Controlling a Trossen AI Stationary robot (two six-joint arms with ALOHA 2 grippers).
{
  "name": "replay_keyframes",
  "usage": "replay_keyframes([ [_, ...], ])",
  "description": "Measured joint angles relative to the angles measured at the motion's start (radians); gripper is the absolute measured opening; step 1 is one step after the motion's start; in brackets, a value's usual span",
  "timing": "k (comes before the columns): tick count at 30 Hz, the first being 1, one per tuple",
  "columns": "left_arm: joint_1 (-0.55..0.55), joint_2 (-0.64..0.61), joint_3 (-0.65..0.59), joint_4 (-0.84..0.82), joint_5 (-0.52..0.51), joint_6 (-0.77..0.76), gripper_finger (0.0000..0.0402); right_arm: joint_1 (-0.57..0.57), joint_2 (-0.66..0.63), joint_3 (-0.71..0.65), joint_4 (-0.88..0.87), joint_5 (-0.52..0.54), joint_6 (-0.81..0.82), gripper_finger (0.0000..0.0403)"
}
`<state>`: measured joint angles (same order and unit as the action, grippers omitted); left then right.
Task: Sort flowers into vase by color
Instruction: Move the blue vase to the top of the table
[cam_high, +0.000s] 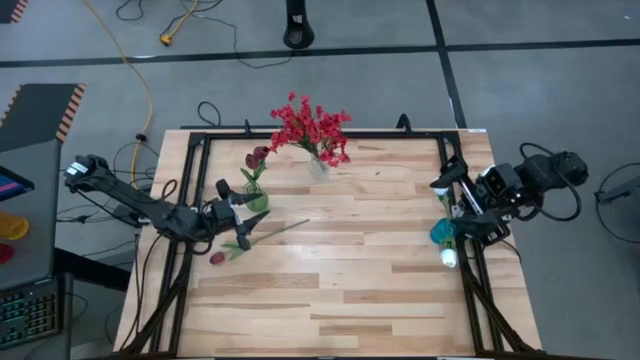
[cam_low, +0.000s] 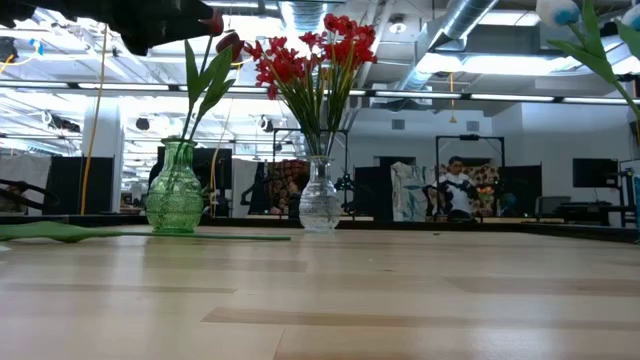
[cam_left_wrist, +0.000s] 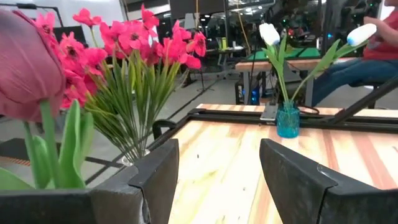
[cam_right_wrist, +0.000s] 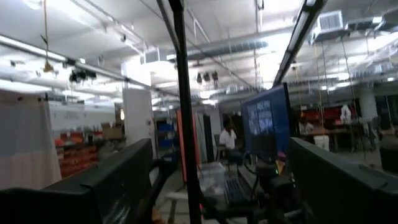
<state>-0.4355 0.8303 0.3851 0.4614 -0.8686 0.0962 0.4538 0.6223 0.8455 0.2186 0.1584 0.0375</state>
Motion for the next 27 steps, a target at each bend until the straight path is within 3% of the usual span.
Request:
replay_keyframes([
  [8,0.000,0.062,0.000,0.017,0.055,-0.076,0.0213,0.028,0.053,0.125,-0.229,0.023,0.016,0.0398],
  [15,0.001,0.288,0.017,0.198,0.124,-0.075,0.0202,0.031,0.092,0.165,-0.273,0.024,0.016,0.0398],
  [19,0.010,0.447,0.107,0.266,0.132,-0.047,0.0195,0.031,0.091,0.168,-0.271,0.027,0.016,0.0398],
  [27,0.051,0.739,0.388,0.198,0.122,0.046,0.0193,0.031,0.091,0.167,-0.276,0.027,0.016,0.0398],
])
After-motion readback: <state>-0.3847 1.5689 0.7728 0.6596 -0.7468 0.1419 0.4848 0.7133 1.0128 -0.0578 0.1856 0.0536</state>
